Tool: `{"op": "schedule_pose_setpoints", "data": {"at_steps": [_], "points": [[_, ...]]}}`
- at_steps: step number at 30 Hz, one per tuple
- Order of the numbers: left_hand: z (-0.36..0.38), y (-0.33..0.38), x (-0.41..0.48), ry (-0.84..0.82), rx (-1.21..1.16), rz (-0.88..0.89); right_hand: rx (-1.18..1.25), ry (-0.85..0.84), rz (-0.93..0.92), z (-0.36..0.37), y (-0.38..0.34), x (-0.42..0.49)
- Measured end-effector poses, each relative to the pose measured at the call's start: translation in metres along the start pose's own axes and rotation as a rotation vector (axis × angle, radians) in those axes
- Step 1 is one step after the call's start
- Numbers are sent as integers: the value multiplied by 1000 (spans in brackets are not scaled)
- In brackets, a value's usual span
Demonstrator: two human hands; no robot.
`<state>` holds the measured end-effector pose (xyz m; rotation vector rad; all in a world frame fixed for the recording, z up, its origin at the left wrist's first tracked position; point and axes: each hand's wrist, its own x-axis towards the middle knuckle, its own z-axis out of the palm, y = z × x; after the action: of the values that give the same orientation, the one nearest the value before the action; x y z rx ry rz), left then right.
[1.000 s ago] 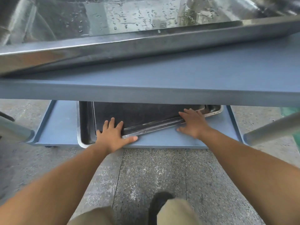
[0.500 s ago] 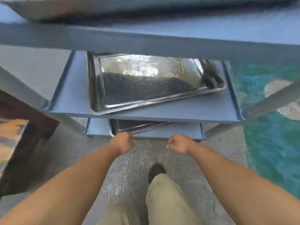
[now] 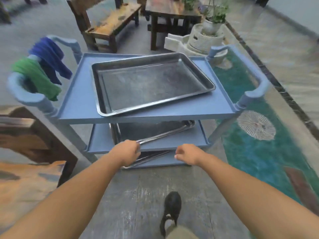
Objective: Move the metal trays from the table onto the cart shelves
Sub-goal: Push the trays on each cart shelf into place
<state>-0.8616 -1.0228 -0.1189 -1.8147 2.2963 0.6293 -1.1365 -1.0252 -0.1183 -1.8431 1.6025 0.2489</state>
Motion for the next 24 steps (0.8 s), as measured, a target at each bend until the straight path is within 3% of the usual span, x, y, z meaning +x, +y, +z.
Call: {"op": "schedule_pose_setpoints", "data": {"at_steps": [11, 16, 24], "points": [[-83, 49, -60, 389, -69, -55, 34, 332, -154, -88, -19, -93], [-91, 75, -63, 434, -40, -31, 158, 450, -170, -114, -4, -99], [-78, 102, -35, 377, -6, -60, 305, 462, -180, -120, 22, -83]]}}
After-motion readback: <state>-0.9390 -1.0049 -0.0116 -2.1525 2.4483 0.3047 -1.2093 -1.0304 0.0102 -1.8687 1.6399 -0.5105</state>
